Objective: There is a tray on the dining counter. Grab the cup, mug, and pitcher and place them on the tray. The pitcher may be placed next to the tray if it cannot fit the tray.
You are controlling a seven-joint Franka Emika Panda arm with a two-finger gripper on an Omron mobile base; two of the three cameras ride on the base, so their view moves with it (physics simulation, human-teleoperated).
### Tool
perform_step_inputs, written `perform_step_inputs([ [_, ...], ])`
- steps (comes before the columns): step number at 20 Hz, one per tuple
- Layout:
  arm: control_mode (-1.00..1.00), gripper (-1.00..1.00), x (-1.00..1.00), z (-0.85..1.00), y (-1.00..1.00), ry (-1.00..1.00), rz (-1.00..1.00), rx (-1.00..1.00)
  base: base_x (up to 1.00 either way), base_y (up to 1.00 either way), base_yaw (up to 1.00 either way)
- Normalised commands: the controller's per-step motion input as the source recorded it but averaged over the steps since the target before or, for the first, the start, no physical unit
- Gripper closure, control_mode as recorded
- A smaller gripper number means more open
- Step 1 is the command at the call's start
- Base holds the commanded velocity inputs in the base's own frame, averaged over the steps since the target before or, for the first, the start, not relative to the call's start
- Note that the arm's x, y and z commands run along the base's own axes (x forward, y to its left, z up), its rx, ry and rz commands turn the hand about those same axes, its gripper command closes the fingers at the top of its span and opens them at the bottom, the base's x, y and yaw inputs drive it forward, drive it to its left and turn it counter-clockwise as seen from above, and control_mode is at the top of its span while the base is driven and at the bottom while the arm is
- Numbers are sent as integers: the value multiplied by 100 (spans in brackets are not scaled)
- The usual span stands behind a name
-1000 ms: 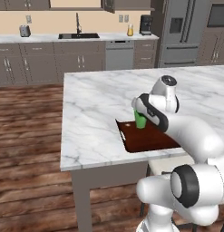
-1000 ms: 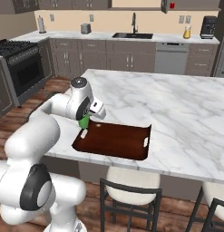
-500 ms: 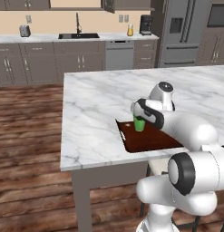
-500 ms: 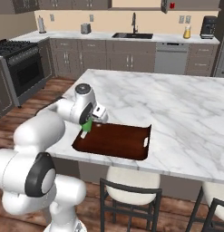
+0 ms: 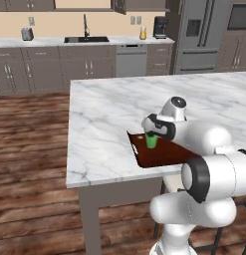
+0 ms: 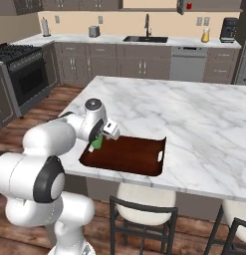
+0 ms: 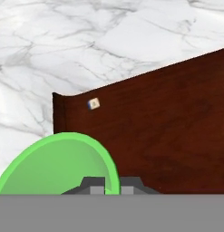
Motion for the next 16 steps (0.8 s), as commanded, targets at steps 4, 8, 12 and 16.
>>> perform_step_inputs([
  [4,-100,100,19,-25,0,0,0,0,0,0,0],
  [8,-100,100,18,-19,0,0,0,0,0,0,0],
  [12,-100,100,15,-19,0,0,0,0,0,0,0],
  [16,-100,100,8,-22,0,0,0,0,0,0,0],
])
